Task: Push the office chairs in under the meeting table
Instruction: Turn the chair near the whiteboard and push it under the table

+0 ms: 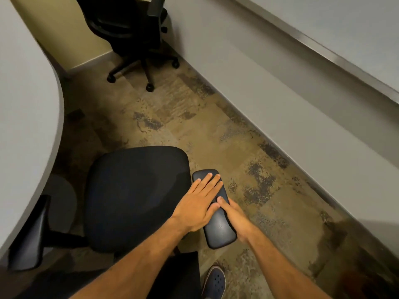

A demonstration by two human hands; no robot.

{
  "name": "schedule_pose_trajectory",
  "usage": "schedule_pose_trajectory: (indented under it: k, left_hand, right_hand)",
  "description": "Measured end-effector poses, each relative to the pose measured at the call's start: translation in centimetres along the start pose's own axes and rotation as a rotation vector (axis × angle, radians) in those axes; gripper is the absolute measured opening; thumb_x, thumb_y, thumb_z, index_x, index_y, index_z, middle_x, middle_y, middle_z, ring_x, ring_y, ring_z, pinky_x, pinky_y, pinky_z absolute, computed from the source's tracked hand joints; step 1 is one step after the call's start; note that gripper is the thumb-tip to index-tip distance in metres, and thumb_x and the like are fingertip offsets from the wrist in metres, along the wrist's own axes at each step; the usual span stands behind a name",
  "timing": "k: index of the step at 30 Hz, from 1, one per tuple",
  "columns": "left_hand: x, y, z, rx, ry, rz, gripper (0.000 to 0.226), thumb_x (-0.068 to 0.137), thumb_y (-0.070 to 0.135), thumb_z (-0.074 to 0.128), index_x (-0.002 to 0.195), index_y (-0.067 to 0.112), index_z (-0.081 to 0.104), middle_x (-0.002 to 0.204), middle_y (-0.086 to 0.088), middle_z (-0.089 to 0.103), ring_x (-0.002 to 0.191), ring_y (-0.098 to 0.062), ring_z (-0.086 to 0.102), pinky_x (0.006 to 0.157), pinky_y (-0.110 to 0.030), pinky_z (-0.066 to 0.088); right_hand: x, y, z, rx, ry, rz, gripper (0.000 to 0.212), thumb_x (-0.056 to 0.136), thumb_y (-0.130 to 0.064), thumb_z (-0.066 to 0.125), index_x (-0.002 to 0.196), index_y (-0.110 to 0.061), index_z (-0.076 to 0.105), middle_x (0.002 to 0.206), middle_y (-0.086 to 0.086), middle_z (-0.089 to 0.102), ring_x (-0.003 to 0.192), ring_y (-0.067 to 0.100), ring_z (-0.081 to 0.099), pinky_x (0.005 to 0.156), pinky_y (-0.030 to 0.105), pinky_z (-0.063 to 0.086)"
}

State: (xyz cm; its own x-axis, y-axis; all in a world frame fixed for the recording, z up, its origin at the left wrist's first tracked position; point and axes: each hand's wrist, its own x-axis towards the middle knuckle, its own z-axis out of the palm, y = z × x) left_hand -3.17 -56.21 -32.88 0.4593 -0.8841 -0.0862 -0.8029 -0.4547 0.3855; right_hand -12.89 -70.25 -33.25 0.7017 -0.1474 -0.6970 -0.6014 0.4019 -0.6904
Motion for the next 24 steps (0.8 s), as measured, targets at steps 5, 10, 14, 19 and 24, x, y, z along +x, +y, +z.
schedule_pose_trajectory:
  k: [5,10,14,19,24]
  left_hand:
    - [0.2,-0.6,0.6,-0.056,0.055,0.017,0.061,0.107,0.045,0.027,0.159,0.018,0.013,0.168,0.004,0.004,0.153,-0.015,-0.006,0.123,-0.035,-0.005]
    - [-0.1,-0.9,2.1,-0.084,0.028,0.044,0.063,0.104,0.042,0.037,0.159,0.019,0.015,0.168,0.005,0.003,0.153,-0.017,-0.004,0.123,-0.036,-0.004]
    - [-1.2,-1.9,5.7,0.011,-0.097,0.038,0.064,0.105,0.045,0.033,0.159,0.019,0.010,0.168,0.004,-0.003,0.152,-0.016,-0.011,0.123,-0.040,0.003]
    - [-1.3,-3.2,7.9,0.085,-0.188,0.077,0.070,0.104,0.050,0.033,0.159,0.018,0.005,0.168,0.001,-0.006,0.152,-0.016,-0.014,0.122,-0.038,0.001]
    - [-2.6,-4.5,3.2,0.076,-0.326,0.058,0.065,0.105,0.045,0.037,0.159,0.017,0.014,0.167,-0.004,0.009,0.153,-0.020,0.002,0.123,-0.039,0.006]
  right_hand:
    - [1.0,0.1,-0.6,0.232,-0.096,0.065,0.048,0.093,-0.033,0.065,0.139,-0.026,0.055,0.130,0.013,0.068,0.116,0.036,0.066,0.090,0.047,0.056]
    - [3.2,0.1,-0.6,0.258,-0.113,0.083,0.051,0.091,-0.005,0.051,0.139,-0.022,0.057,0.118,0.018,0.071,0.100,0.035,0.070,0.081,0.045,0.058]
    - [5.2,3.0,-0.6,0.125,-0.042,0.115,0.046,0.095,-0.006,0.055,0.135,-0.028,0.058,0.124,0.011,0.071,0.111,0.031,0.069,0.090,0.046,0.056]
    - [5.9,5.4,-0.8,0.005,0.009,0.013,0.042,0.097,-0.007,0.061,0.124,-0.038,0.066,0.129,0.010,0.069,0.112,0.020,0.069,0.087,0.033,0.057]
    - [2.1,4.2,1.2,-0.572,0.376,-0.095,0.066,0.095,-0.026,0.066,0.153,-0.025,0.035,0.157,0.000,0.040,0.144,0.020,0.036,0.116,0.041,0.034]
